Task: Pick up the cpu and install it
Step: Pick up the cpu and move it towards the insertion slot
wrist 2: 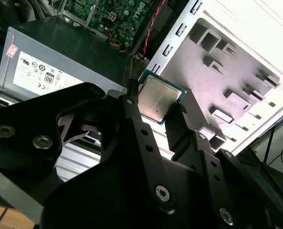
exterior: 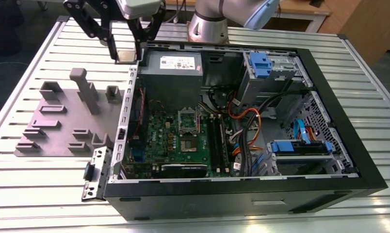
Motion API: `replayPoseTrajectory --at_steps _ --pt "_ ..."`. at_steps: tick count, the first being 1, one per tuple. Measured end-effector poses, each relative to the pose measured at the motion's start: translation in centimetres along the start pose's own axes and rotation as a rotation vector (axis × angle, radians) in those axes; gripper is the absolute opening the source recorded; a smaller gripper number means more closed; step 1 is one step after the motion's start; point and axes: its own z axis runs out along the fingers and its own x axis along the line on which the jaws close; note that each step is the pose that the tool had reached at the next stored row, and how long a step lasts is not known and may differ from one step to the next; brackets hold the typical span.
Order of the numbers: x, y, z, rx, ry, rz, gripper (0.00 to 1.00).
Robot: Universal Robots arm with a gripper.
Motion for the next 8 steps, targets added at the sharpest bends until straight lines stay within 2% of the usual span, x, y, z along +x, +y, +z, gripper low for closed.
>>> replayPoseTrajectory --at_steps 8 --pt "-0.52 -0.01 -0.01 0.0 0.0 0.0 0.47"
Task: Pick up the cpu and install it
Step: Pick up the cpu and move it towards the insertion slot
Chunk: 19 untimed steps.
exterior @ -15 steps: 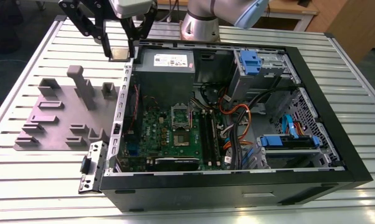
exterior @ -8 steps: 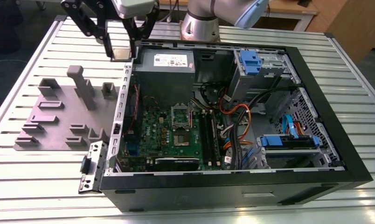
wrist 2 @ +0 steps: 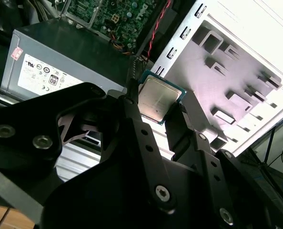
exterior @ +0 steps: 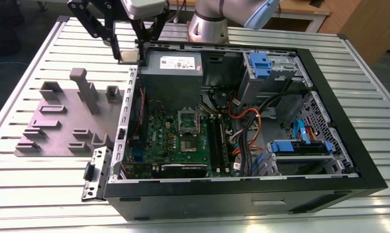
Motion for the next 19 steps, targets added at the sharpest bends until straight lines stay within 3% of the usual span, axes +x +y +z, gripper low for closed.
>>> replayPoseTrajectory --at_steps 10,19 --pt "-0.64 -0.02 -0.01 0.0 0.0 0.0 0.47" --pt "-0.76 0.0 -0.02 0.0 0.0001 0.0 0.47"
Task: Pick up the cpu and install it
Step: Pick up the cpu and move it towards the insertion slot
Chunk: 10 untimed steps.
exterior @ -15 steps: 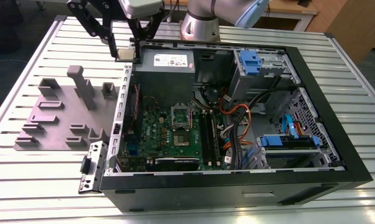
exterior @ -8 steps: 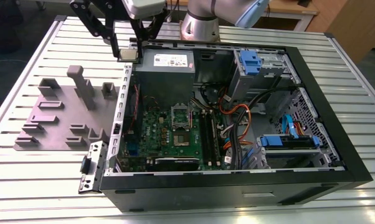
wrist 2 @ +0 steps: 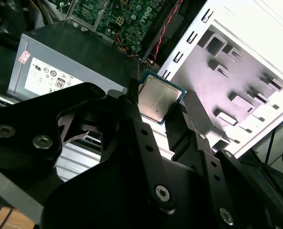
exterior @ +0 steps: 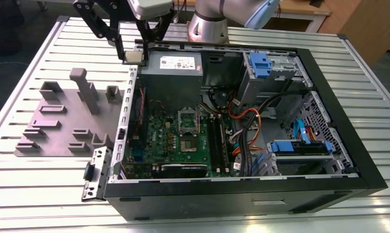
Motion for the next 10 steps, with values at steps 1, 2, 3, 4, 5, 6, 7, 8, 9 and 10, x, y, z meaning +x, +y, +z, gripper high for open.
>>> replayPoseTrajectory --at_steps 1,2,3,4,5,6,7,8,9,10 --pt "-0.02 0.0 0.0 -0.0001 0.0 0.0 0.47" --pt "-0.09 0.0 0.0 -0.0001 -0.0001 0.0 0.47" --pt "-0.22 0.0 -0.01 0.0001 0.0 0.0 0.47" --pt "-0.39 -0.01 -0.01 0.0 0.0 0.0 0.47" --pt "-0.62 -0.01 -0.01 -0.0001 -0.0001 0.0 0.47" --pt "-0.86 -0.02 -0.01 -0.0001 -0.0001 0.0 0.47" --pt "-1.08 -0.02 -0.02 -0.0001 -0.0001 0.0 0.47" --pt "-1.25 -0.03 -0.02 -0.0001 0.0 0.0 0.47" --pt "-1.47 -0.04 -0.02 -0.0001 -0.0001 0.0 0.47" --pt "-1.76 -0.04 -0.03 -0.0001 0.0 0.0 0.47"
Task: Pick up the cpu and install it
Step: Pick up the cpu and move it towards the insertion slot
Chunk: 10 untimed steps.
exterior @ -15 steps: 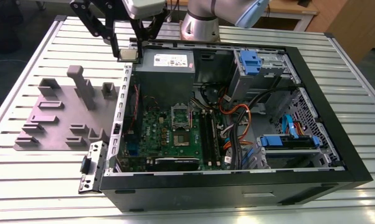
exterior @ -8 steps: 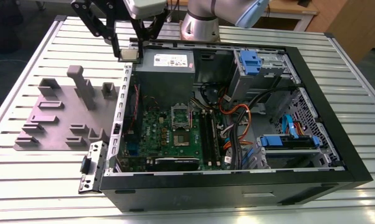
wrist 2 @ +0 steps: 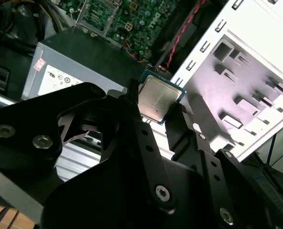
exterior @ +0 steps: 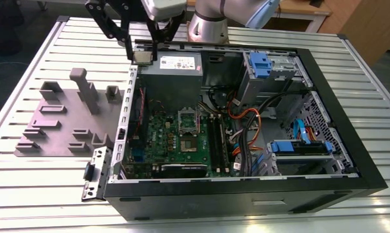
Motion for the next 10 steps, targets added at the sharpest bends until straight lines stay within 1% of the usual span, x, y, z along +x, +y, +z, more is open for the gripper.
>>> replayPoseTrajectory --at_steps 2,3,7,10 --pt "-0.68 -0.02 -0.02 0.0002 0.0 0.0 0.47" --pt "-0.86 -0.02 -0.02 0.0 0.0 0.0 0.47" --pt "-1.2 -0.08 -0.02 0.0 0.0 0.0 0.47" --pt "-1.37 -0.36 0.01 0.0 -0.0001 0.0 0.47"
